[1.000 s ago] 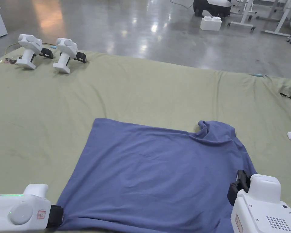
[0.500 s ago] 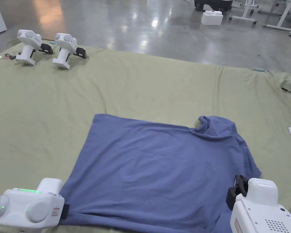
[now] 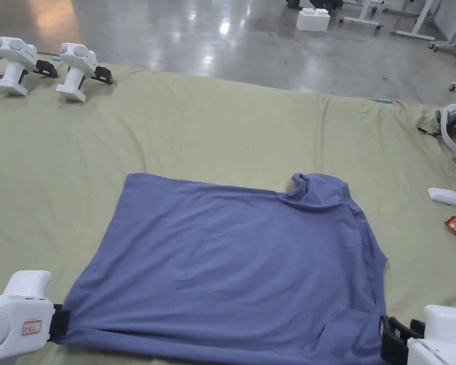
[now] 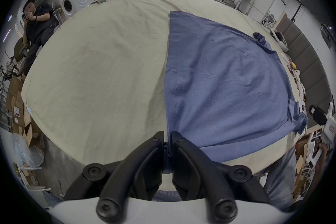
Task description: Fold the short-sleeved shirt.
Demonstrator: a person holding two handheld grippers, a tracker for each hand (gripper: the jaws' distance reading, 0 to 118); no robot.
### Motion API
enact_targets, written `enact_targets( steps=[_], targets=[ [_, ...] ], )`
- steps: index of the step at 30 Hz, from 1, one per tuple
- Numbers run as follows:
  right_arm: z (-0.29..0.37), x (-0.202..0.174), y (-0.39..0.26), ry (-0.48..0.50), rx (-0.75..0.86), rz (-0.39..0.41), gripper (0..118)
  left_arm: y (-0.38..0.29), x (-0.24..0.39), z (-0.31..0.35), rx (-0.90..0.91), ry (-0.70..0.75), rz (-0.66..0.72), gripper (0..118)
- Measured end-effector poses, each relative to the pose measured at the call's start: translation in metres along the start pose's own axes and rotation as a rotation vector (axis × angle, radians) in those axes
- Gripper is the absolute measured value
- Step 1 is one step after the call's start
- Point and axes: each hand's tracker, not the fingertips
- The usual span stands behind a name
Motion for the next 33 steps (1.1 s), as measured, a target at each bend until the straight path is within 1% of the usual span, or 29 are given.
enact_targets(
  steps=[1,3,7,10,13,14,16,18,19,20,21,22,23,24,25,26,28,30,32,33],
  targets=[
    [0.0,0.006,-0.006,-0.004,-0.032,-0.003,61,-0.002,0.004,0.002,-0.002,0.002,0.002,10],
    [-0.001,0.015,-0.017,-0.004,-0.068,0.003,61,-0.002,0.008,0.001,-0.01,0.003,-0.002,10],
    [-0.006,0.027,-0.035,0.006,-0.141,-0.017,63,-0.003,0.011,0.0,-0.015,0.009,-0.008,10],
    [-0.015,0.029,-0.045,-0.01,-0.208,0.005,63,-0.002,0.008,-0.002,-0.019,0.011,-0.012,10],
    [-0.028,0.03,-0.053,0.012,-0.246,-0.001,63,-0.002,0.007,-0.002,-0.022,0.013,-0.017,10],
    [-0.034,0.028,-0.055,0.008,-0.244,0.002,63,-0.002,0.008,-0.002,-0.023,0.015,-0.02,10],
    [-0.047,0.024,-0.058,-0.026,-0.275,0.063,63,-0.002,0.008,-0.003,-0.028,0.017,-0.024,10],
    [-0.056,0.022,-0.057,-0.022,-0.271,0.057,61,-0.002,0.009,-0.003,-0.028,0.015,-0.025,10],
    [-0.058,0.021,-0.055,-0.013,-0.27,0.05,59,-0.002,0.009,-0.004,-0.031,0.015,-0.026,10],
    [-0.06,0.021,-0.053,-0.009,-0.269,0.047,55,-0.003,0.007,-0.005,-0.032,0.015,-0.025,10],
    [-0.063,0.021,-0.051,-0.005,-0.276,0.049,43,-0.003,0.007,-0.006,-0.034,0.014,-0.022,10],
    [-0.064,0.021,-0.05,0.003,-0.281,0.052,43,-0.003,0.006,-0.007,-0.036,0.012,-0.019,10],
    [-0.063,0.023,-0.049,0.029,-0.284,0.048,39,-0.003,0.006,-0.007,-0.038,0.01,-0.015,10],
    [-0.062,0.024,-0.048,0.048,-0.281,0.04,33,-0.003,0.004,-0.01,-0.037,0.009,-0.012,10],
    [-0.061,0.023,-0.048,0.028,-0.281,0.048,22,-0.003,0.003,-0.01,-0.038,0.007,-0.009,10],
    [-0.059,0.022,-0.047,0.024,-0.279,0.074,13,-0.004,0.003,-0.011,-0.04,0.003,-0.004,10],
    [-0.054,0.023,-0.044,0.033,-0.304,0.123,9,-0.004,0.002,-0.012,-0.04,-0.002,0.001,10],
    [-0.046,0.018,-0.039,-0.006,-0.29,0.192,8,-0.005,0.001,-0.012,-0.041,-0.003,-0.001,10],
    [-0.037,0.011,-0.034,-0.031,-0.313,0.255,7,-0.004,0.003,-0.012,-0.033,0.001,-0.001,10],
    [-0.033,0.01,-0.033,-0.044,-0.291,0.251,7,-0.011,0.007,-0.011,-0.032,-0.001,0.0,10]
  ],
)
